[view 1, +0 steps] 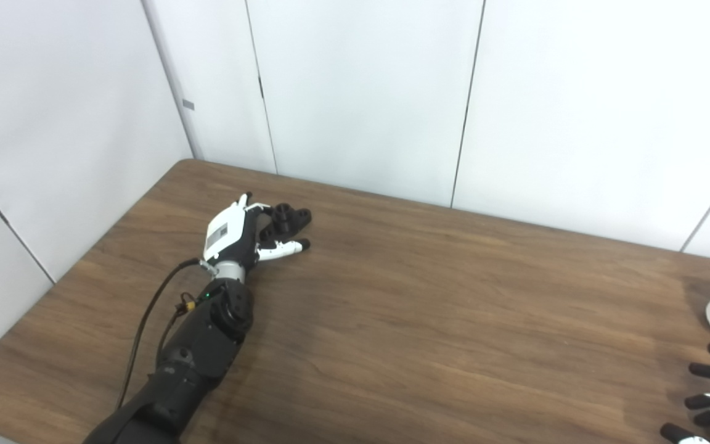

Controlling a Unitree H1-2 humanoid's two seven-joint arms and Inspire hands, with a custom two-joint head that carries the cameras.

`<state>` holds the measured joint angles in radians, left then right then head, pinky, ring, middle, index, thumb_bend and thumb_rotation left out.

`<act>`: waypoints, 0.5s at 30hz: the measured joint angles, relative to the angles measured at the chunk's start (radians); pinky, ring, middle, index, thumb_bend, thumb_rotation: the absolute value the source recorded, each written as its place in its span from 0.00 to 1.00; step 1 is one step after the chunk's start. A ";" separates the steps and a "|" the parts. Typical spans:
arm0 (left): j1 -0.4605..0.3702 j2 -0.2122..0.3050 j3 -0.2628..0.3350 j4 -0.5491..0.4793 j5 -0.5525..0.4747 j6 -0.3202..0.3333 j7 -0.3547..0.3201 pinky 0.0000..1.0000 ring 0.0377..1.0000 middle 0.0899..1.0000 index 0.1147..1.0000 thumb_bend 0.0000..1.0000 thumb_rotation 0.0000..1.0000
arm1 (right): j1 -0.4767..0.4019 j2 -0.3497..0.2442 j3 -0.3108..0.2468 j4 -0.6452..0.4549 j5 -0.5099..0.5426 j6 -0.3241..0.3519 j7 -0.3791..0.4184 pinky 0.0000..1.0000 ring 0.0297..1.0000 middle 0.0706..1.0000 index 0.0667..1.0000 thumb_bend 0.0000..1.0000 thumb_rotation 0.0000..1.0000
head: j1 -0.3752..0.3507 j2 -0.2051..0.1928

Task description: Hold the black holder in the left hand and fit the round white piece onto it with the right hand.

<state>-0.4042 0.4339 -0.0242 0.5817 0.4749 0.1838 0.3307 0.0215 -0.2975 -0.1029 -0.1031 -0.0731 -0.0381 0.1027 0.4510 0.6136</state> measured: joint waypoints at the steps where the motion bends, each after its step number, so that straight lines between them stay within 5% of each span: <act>1: 0.000 0.001 0.000 0.000 0.000 0.000 0.000 0.95 1.00 0.99 0.68 0.80 0.30 | 0.000 0.000 0.000 0.000 0.000 0.000 0.000 0.45 0.54 0.72 0.82 0.69 0.06 | 0.000 0.000; 15: -0.008 -0.019 0.054 0.005 -0.030 0.000 0.007 0.94 1.00 0.96 0.64 0.77 0.28 | 0.005 -0.003 -0.002 -0.004 0.005 0.000 0.001 0.45 0.53 0.71 0.82 0.68 0.09 | 0.005 0.005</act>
<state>-0.4124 0.4145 0.0302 0.5867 0.4444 0.1840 0.3381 0.0270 -0.3000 -0.1052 -0.1067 -0.0680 -0.0381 0.1041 0.4556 0.6182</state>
